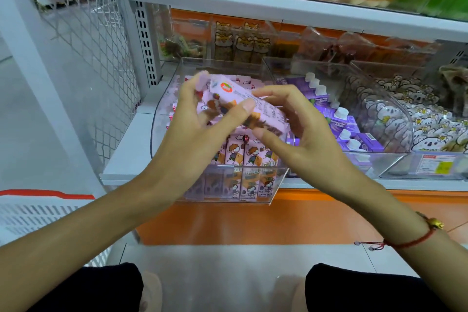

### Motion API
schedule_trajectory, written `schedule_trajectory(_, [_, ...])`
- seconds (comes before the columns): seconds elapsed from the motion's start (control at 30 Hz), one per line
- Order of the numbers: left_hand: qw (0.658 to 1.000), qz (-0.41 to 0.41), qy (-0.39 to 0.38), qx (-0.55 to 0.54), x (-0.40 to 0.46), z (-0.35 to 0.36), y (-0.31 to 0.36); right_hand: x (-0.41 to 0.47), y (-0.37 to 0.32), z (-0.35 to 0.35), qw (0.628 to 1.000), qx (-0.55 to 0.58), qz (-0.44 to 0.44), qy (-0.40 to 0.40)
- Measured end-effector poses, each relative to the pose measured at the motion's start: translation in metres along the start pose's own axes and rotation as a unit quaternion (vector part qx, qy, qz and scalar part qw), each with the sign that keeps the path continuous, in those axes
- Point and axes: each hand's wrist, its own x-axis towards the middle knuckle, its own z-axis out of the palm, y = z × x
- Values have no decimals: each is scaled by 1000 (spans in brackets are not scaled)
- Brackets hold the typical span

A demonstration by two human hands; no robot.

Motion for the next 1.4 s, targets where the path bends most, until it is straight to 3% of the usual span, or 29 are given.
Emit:
schedule_trajectory(0.13, [996,62,10,69,-1,0,5,1,1,-5,999,22,33,-28])
schedule_trajectory(0.23, [987,131,24,86,-5,5,7,1,-1,-2,1000,4,10,-11])
schedule_trajectory(0.33, [987,139,6,78,-5,-1,13,4,0,-2,1000,-8,-18,-18])
schedule_trajectory(0.47, [957,164,-43,236,3,-20,16,24,0,-2,999,7,-25,-27])
schedule_trajectory(0.57, [946,200,6,254,19,-40,17,51,1,10,999,-4,-22,-33])
schedule_trajectory(0.67, [946,210,101,224,42,-65,13,88,10,28,995,-82,38,-47])
schedule_trajectory(0.77, [940,210,170,208,66,-87,1,131,31,46,963,-225,99,-114])
schedule_trajectory(0.9, [935,187,185,239,96,-105,-20,173,53,75,922,-321,114,-183])
schedule_trajectory(1.13, [927,215,111,287,130,-116,-24,197,81,98,863,-413,110,-271])
schedule_trajectory(1.33, [915,186,57,353,152,-114,-20,191,89,95,881,-370,124,-270])
schedule_trajectory(1.4, [886,179,33,426,158,-111,-21,186,91,92,883,-363,121,-270])
